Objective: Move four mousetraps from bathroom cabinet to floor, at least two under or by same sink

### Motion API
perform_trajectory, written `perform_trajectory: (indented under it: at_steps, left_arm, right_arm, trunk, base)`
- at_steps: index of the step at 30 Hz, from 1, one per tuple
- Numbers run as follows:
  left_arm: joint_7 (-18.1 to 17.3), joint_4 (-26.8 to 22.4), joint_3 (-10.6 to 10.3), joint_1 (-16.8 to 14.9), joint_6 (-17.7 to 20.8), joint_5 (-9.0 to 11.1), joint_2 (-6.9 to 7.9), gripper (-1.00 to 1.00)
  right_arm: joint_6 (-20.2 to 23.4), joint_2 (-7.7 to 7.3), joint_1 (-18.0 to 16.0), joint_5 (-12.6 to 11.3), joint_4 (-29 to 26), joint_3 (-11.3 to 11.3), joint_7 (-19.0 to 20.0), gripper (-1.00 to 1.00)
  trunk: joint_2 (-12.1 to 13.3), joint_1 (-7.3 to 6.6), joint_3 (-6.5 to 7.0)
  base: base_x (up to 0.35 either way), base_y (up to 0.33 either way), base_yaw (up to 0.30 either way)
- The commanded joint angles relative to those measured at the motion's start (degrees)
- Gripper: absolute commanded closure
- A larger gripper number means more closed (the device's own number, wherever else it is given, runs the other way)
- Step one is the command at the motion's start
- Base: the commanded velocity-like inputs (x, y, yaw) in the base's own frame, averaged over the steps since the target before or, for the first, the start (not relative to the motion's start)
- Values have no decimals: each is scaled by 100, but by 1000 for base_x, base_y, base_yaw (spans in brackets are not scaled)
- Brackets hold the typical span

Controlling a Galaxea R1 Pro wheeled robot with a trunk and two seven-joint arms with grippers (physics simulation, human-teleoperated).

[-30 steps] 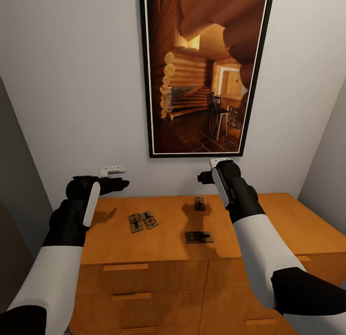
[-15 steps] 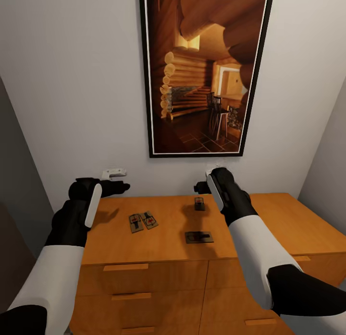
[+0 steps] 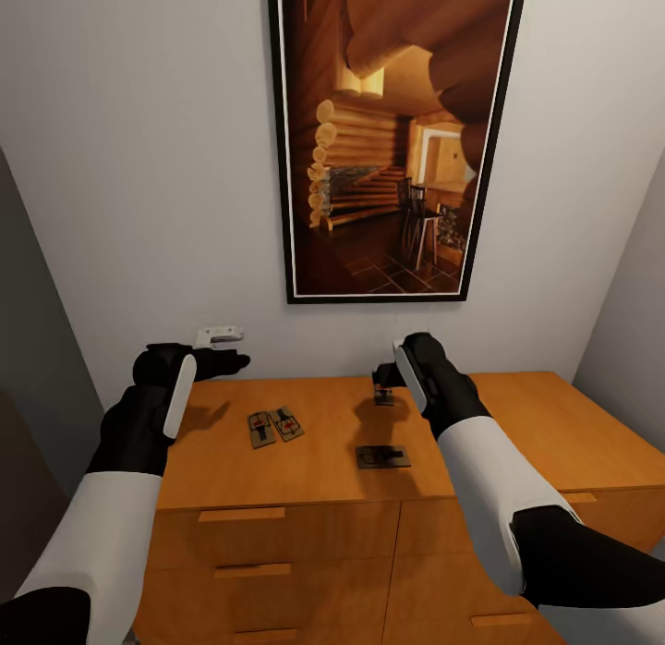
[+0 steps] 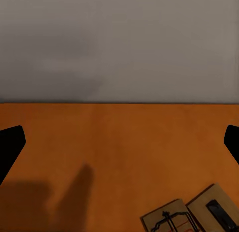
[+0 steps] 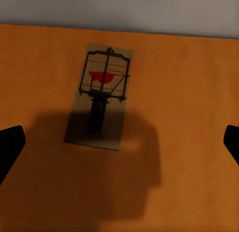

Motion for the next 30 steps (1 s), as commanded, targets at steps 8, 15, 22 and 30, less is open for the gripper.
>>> perform_trajectory:
  at_steps: [8, 15, 22, 30]
  left_arm:
    - [0, 7, 11, -5, 22, 29, -8, -100]
    - [-2, 19, 11, -5, 18, 32, -8, -100]
    - [-3, 36, 9, -5, 17, 37, -16, -100]
    - [-8, 122, 3, -5, -1, 47, -26, -100]
  right_arm:
    - [24, 0, -4, -5, 21, 2, -20, -100]
    - [24, 0, -4, -5, 21, 1, -22, -100]
    - [24, 0, -24, -4, 12, -3, -23, -100]
    - [24, 0, -142, -11, 70, -124, -33, -100]
  trunk:
    - [-4, 0, -7]
    - [-4, 0, -7]
    - [-4, 0, -7]
    - [-4, 0, -7]
  base:
    - [0, 0, 0]
    - [0, 0, 0]
    - [0, 0, 0]
    - [0, 0, 0]
